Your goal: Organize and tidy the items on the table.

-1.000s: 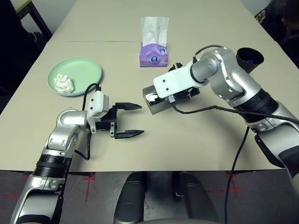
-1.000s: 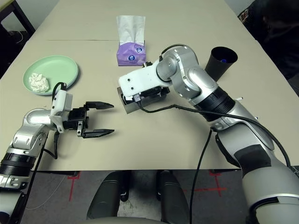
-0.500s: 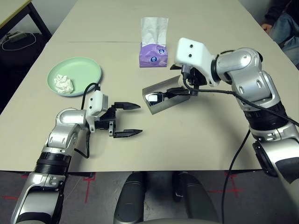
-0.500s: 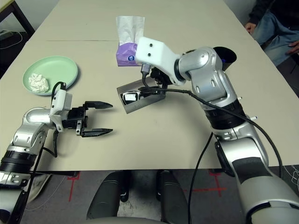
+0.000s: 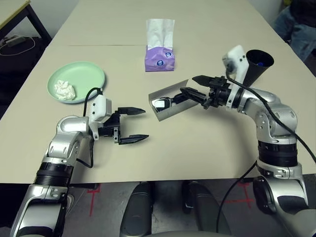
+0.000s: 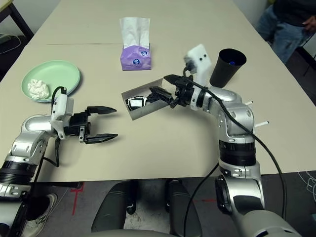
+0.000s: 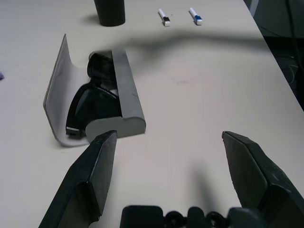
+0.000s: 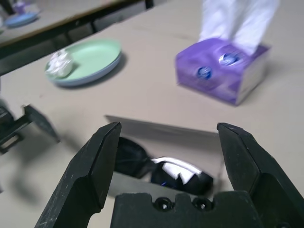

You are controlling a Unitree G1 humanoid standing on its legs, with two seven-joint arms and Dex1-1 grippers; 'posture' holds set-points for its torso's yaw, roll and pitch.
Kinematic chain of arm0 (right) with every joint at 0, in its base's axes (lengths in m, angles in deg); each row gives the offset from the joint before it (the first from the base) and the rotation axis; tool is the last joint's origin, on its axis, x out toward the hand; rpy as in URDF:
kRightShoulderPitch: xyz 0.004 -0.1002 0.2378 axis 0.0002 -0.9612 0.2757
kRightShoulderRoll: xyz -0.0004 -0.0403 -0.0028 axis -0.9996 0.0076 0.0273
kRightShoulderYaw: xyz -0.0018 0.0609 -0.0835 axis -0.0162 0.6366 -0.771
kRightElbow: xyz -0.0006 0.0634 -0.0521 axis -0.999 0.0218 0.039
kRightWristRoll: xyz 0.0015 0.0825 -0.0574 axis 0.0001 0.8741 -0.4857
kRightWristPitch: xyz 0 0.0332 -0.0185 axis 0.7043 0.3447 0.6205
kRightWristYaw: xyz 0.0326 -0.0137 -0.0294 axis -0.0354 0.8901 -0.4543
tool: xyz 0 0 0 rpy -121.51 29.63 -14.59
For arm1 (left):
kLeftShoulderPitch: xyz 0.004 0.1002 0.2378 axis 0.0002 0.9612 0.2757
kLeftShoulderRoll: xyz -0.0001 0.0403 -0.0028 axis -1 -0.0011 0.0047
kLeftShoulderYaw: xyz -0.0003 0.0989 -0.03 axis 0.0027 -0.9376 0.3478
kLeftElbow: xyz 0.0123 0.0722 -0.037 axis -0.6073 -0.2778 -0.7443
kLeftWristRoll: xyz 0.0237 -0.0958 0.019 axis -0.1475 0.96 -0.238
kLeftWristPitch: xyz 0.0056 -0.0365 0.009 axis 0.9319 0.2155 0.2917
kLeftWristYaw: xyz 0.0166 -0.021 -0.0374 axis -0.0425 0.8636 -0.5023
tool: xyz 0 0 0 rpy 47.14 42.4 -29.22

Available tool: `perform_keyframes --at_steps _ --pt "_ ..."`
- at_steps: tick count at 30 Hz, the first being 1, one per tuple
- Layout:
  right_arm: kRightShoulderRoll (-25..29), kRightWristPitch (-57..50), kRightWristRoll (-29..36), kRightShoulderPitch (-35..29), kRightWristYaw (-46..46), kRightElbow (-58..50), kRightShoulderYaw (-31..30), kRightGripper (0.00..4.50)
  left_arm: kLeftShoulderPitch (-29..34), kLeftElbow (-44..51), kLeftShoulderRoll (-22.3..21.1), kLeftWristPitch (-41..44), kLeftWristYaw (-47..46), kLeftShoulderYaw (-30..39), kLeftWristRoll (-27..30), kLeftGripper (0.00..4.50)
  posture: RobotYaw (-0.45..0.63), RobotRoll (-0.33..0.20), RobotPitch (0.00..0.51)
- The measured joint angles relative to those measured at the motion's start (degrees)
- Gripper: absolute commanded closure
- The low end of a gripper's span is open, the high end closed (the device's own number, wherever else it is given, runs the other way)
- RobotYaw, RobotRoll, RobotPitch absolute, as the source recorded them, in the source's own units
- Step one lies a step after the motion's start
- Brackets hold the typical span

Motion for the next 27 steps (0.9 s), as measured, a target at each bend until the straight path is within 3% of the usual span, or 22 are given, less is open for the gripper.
perform_keyframes --at_steps 6,14,19,27 --pt "4.9 20.2 0.2 -5.8 1.3 9.2 -0.1 0.05 0.8 1.7 -1.0 1.2 -0.9 0.8 0.2 0.0 0.08 0.0 0.161" --pt "11.8 43.9 0.2 -6.6 8.4 26.0 -1.1 0.05 0.9 2.2 -1.1 2.5 -2.1 1.6 0.3 0.0 0.08 0.0 0.165" --pt "15.7 44.1 2.7 -6.6 16.6 29.3 -2.9 0.05 1.2 4.1 -1.5 3.7 -2.8 1.8 0.4 0.0 0.07 0.0 0.169" --pt "16.4 43.9 5.0 -4.6 20.3 30.1 -4.1 0.05 0.3 4.1 -1.5 5.3 -3.6 1.8 0.5 0.0 0.07 0.0 0.179"
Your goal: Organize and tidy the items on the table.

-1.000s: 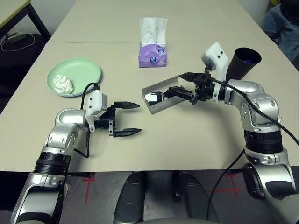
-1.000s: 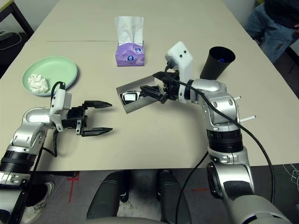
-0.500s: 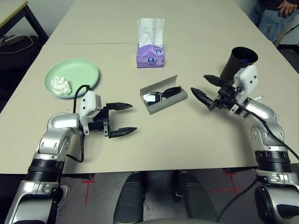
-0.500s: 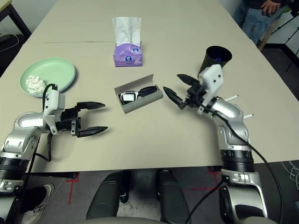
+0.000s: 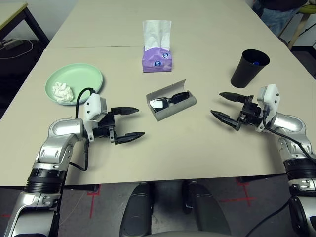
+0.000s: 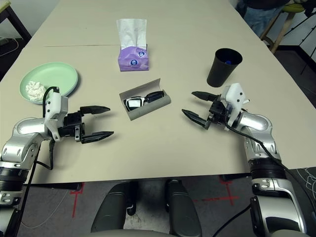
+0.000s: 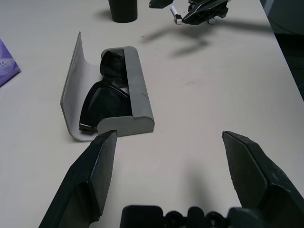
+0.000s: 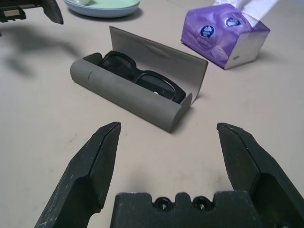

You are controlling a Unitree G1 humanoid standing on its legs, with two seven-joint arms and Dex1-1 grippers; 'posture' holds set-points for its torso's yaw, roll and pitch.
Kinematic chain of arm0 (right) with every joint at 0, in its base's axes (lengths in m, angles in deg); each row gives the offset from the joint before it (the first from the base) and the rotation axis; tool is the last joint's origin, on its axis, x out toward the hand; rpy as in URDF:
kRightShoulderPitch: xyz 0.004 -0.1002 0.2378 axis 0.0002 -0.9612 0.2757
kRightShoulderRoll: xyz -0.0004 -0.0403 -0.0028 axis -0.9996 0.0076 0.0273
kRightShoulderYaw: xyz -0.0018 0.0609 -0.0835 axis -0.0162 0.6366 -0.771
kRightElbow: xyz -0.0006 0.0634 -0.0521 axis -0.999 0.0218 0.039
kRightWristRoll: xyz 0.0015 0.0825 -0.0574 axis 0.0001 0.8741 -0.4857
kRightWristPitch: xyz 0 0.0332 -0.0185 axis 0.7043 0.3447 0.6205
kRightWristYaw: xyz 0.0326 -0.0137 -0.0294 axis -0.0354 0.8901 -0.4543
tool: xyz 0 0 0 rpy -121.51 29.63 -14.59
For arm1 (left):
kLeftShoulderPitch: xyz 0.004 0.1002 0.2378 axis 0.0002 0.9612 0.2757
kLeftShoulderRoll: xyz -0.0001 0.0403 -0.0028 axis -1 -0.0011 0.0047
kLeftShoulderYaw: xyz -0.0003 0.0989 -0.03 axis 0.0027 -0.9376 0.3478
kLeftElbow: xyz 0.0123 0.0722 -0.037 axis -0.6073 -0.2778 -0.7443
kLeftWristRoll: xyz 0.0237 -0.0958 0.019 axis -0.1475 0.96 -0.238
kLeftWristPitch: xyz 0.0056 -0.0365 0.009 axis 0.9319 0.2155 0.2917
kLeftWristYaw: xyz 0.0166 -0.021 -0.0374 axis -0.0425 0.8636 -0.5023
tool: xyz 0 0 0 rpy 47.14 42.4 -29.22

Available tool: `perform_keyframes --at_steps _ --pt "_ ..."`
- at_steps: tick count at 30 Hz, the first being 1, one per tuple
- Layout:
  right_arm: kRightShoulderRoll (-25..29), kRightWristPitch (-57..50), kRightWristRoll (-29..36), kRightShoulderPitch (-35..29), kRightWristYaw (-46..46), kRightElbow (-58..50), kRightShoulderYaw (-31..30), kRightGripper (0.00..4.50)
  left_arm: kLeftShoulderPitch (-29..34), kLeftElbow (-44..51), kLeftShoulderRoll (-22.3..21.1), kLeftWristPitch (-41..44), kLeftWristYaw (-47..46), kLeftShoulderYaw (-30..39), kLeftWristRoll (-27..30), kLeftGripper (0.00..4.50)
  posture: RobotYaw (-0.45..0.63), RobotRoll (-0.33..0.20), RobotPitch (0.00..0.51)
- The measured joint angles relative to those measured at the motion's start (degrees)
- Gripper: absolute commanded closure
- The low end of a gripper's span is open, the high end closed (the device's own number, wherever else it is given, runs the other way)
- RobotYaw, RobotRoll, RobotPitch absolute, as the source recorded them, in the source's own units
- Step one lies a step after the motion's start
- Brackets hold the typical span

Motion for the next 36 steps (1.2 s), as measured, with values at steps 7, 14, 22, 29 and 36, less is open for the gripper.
perform_keyframes --at_steps 7,14,22,29,36 --pt "1.0 -0.5 0.3 0.2 0.3 -0.4 -1.2 0.05 -6.9 -8.7 0.2 -1.8 -1.4 0.7 -1.2 0.0 0.06 0.0 0.18" --pt "0.6 -4.7 1.7 -2.8 -2.4 -8.3 -1.6 0.0 -11.8 -17.0 2.5 -2.9 -5.1 0.8 -2.8 1.34 0.06 0.0 0.181" --pt "0.6 -7.9 3.5 -3.7 -4.3 -12.5 -1.6 0.0 -14.3 -24.4 5.7 -9.5 -5.7 0.4 -5.3 4.48 0.05 0.0 0.185" --pt "1.1 -10.4 4.6 -4.7 -5.2 -12.6 -1.5 0.0 -17.6 -30.8 7.5 -17.3 -2.1 -0.2 -6.5 4.48 0.04 0.0 0.187" --pt "1.0 -11.6 5.0 -5.5 -6.0 -14.9 -1.6 0.0 -21.0 -35.7 7.8 -18.1 -4.6 -0.1 -8.1 4.48 0.04 0.0 0.186"
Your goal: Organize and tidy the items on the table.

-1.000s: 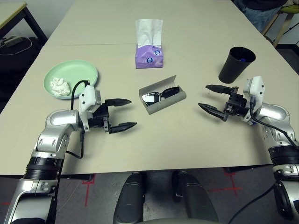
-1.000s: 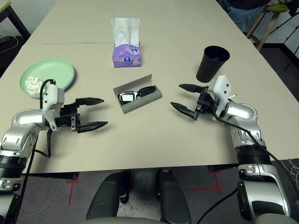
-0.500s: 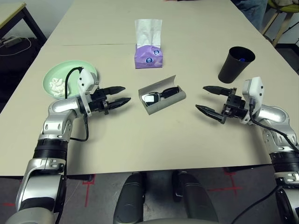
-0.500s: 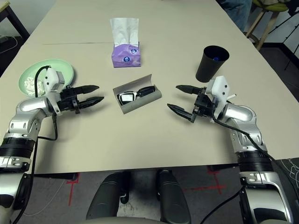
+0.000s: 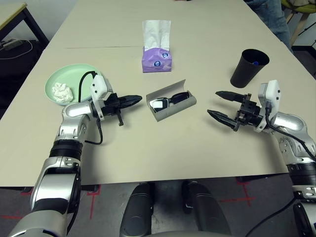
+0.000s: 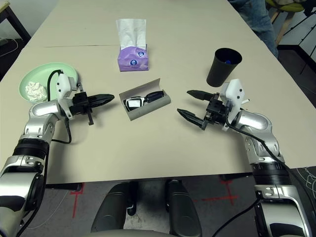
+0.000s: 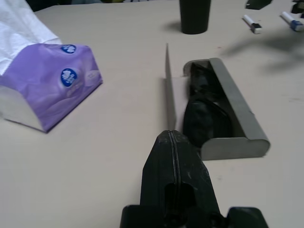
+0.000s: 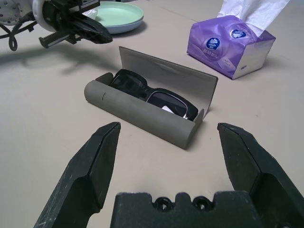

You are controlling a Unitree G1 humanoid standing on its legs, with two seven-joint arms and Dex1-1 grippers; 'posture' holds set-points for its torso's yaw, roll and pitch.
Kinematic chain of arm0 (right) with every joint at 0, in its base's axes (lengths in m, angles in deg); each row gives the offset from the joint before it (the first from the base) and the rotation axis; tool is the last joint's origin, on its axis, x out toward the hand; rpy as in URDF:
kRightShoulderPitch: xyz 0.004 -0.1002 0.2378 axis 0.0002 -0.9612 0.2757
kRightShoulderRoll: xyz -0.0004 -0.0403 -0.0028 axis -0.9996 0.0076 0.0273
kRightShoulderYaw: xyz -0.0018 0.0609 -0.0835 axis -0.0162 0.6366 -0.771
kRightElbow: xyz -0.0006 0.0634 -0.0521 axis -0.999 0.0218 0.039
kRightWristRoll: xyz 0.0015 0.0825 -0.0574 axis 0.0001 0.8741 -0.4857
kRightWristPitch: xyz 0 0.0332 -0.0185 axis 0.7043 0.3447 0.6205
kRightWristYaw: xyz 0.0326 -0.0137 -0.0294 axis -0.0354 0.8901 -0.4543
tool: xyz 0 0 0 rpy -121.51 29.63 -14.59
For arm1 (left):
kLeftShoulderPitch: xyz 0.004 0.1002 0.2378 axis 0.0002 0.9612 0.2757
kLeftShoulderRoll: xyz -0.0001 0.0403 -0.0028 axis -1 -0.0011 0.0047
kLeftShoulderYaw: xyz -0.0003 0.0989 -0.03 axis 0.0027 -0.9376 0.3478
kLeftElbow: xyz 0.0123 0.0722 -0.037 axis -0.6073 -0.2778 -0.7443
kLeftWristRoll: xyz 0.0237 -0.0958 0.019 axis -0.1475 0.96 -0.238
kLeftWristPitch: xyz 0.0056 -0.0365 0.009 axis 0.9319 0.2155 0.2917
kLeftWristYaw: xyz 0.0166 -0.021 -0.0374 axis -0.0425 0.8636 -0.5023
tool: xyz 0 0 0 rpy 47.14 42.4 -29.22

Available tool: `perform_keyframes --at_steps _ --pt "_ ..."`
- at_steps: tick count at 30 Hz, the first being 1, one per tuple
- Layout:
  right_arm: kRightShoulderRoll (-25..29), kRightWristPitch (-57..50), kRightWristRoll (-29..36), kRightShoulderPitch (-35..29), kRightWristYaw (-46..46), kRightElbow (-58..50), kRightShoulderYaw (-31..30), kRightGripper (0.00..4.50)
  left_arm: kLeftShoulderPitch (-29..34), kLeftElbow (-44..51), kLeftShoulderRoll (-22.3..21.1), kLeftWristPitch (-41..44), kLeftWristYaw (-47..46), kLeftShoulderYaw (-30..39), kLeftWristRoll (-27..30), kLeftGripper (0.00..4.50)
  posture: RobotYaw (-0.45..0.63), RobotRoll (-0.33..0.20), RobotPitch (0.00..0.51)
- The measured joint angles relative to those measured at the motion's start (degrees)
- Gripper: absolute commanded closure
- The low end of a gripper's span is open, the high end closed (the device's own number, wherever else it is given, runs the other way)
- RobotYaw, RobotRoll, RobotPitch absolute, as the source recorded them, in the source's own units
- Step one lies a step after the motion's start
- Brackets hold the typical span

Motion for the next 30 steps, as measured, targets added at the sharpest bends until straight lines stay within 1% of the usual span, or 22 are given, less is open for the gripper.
perform_keyframes --at_steps 6,16,20,24,30 --pt "0.0 -0.5 0.2 0.0 -0.2 -0.6 0.0 0.0 -1.3 -0.6 1.0 1.3 -4.5 0.1 -1.2 4.48 0.04 0.0 0.179" --pt "-0.1 -0.3 0.3 0.0 -0.1 0.3 0.0 0.0 -2.6 -0.6 4.0 2.6 -7.7 -1.8 -4.1 4.48 0.05 0.0 0.177" --pt "-0.4 -0.2 0.3 -0.8 -0.2 1.4 0.0 0.0 -2.6 -0.6 5.0 2.6 -6.8 -2.6 -4.5 4.48 0.05 0.0 0.171" --pt "-0.5 0.0 0.3 -1.4 -0.5 1.8 0.0 0.0 -2.6 0.1 5.1 2.5 -4.0 -3.2 -4.6 4.48 0.05 0.0 0.169" --pt "-0.5 0.1 0.2 -1.4 -1.1 1.8 0.0 0.0 0.5 6.2 6.3 3.5 1.9 -3.8 -2.4 4.48 0.05 0.0 0.166"
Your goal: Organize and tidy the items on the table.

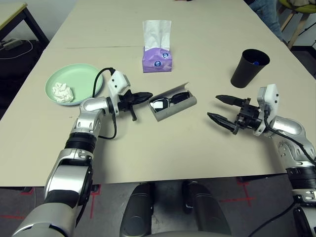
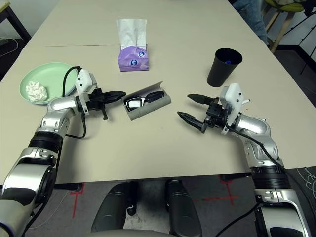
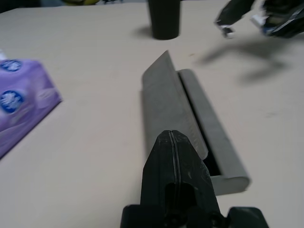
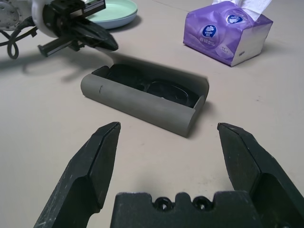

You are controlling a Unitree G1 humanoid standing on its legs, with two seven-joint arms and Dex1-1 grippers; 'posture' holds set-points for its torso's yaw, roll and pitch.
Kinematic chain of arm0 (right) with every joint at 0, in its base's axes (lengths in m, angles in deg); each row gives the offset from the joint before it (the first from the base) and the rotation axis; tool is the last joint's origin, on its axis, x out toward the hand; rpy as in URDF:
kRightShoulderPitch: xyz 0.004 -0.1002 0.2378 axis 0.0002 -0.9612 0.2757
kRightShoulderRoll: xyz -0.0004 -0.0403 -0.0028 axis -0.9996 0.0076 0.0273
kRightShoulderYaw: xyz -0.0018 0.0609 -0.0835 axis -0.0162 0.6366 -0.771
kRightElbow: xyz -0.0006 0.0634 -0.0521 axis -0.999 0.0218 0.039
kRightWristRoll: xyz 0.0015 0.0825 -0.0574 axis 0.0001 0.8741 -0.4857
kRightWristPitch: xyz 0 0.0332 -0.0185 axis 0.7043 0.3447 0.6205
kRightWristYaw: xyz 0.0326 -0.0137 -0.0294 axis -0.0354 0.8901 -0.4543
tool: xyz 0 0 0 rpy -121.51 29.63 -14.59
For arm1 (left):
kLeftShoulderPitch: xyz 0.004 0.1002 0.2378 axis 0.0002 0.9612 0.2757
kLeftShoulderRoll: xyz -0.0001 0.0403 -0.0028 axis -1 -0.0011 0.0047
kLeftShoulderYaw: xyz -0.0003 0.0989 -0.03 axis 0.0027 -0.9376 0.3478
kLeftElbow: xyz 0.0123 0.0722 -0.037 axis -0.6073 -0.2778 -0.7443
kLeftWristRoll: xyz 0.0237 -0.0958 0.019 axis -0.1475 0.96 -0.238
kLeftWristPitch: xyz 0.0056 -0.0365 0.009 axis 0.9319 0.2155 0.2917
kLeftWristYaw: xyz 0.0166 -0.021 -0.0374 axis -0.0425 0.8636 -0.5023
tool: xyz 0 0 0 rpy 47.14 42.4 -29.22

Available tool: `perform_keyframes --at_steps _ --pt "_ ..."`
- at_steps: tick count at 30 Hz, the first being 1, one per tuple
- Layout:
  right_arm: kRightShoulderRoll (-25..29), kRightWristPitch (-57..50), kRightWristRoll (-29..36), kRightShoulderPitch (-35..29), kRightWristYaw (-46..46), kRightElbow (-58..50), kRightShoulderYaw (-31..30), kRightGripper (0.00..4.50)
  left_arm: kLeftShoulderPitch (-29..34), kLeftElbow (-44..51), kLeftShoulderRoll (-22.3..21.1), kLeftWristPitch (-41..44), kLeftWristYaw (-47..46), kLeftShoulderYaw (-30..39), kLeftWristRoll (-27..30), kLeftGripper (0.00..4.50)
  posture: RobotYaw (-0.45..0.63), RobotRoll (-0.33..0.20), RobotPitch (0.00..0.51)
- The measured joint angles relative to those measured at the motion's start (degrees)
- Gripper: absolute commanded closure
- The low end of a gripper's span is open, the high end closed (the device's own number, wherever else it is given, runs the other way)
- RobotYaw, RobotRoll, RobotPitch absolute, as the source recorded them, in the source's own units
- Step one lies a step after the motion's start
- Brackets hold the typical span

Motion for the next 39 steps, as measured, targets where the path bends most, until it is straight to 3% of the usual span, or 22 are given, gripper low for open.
perform_keyframes --at_steps 10,32,39 --pt "0.0 0.0 0.0 0.3 -0.3 0.0 0.0 0.0 4.3 6.9 -0.6 4.1 3.5 -2.6 0.7 4.48 0.04 0.0 0.166" --pt "0.0 -0.8 0.0 0.3 -1.3 -2.7 0.0 0.0 4.3 7.0 -2.6 7.3 0.0 -3.5 -1.3 4.48 0.04 0.0 0.165" --pt "0.0 -0.8 0.0 0.6 -1.3 -2.7 -0.1 0.0 1.7 7.3 -2.2 6.2 1.5 1.7 4.5 4.48 0.04 0.0 0.166"
